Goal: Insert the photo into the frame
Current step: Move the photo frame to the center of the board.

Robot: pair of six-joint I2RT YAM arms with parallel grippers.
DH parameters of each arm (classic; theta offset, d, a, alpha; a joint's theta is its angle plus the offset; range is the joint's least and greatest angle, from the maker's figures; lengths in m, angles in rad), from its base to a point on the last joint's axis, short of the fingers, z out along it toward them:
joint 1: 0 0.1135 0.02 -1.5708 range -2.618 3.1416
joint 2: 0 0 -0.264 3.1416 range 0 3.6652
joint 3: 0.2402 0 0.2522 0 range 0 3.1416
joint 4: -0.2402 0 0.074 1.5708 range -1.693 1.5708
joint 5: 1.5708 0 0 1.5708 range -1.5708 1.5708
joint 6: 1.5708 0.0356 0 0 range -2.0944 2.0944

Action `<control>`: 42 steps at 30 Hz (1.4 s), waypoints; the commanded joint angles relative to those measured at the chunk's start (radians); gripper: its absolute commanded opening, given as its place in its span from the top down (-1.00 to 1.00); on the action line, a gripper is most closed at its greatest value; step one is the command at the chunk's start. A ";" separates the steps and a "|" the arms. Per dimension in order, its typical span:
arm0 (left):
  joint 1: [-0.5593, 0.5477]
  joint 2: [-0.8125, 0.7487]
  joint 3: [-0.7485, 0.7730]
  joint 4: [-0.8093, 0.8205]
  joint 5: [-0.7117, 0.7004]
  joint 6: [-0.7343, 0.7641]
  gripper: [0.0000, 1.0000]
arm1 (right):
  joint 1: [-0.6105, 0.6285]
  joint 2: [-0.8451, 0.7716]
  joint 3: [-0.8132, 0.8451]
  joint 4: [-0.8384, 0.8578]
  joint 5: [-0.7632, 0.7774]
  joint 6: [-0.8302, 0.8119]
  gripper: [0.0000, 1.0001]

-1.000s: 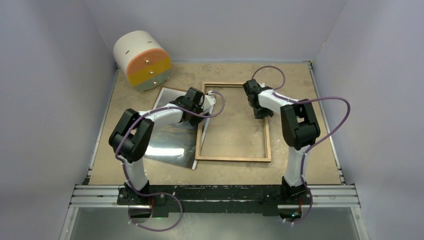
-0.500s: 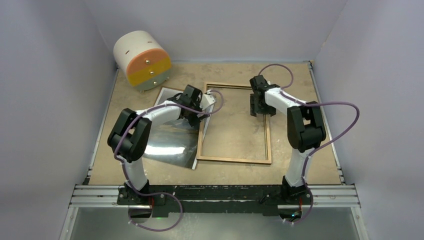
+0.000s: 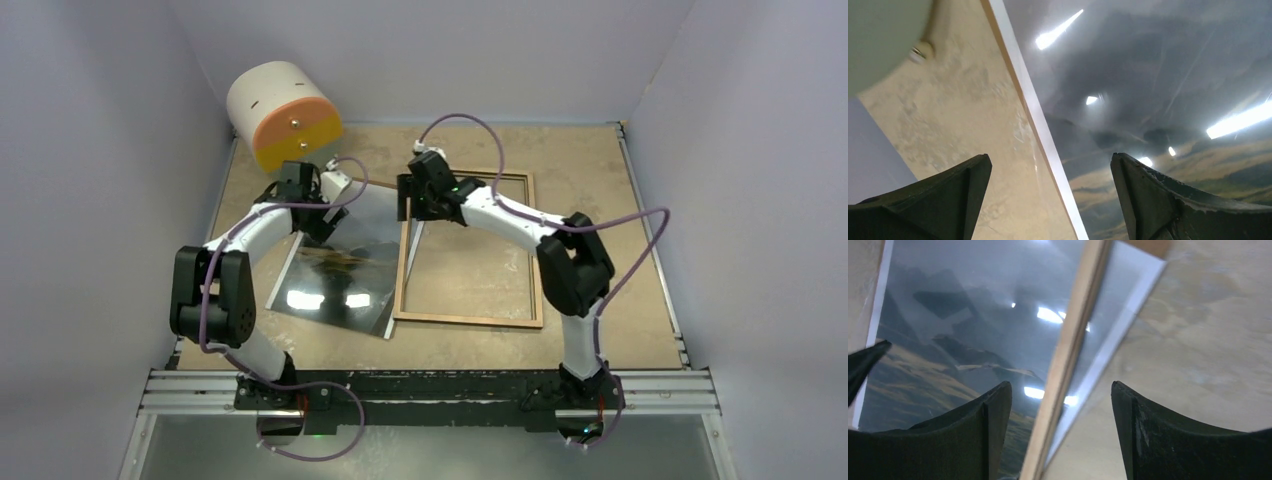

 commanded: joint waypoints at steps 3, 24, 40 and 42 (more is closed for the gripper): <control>0.034 -0.085 -0.147 0.028 -0.020 0.112 -0.93 | 0.069 0.171 0.182 -0.034 0.021 0.029 -0.36; 0.034 -0.006 -0.299 0.186 -0.178 0.214 -0.92 | 0.030 0.141 -0.001 -0.078 0.206 0.053 0.48; 0.033 -0.035 -0.249 0.098 -0.111 0.171 -0.92 | -0.027 0.133 -0.049 -0.031 0.157 0.137 0.60; 0.034 -0.037 -0.213 0.055 -0.086 0.157 -0.92 | -0.027 0.127 -0.043 -0.024 0.161 0.118 0.50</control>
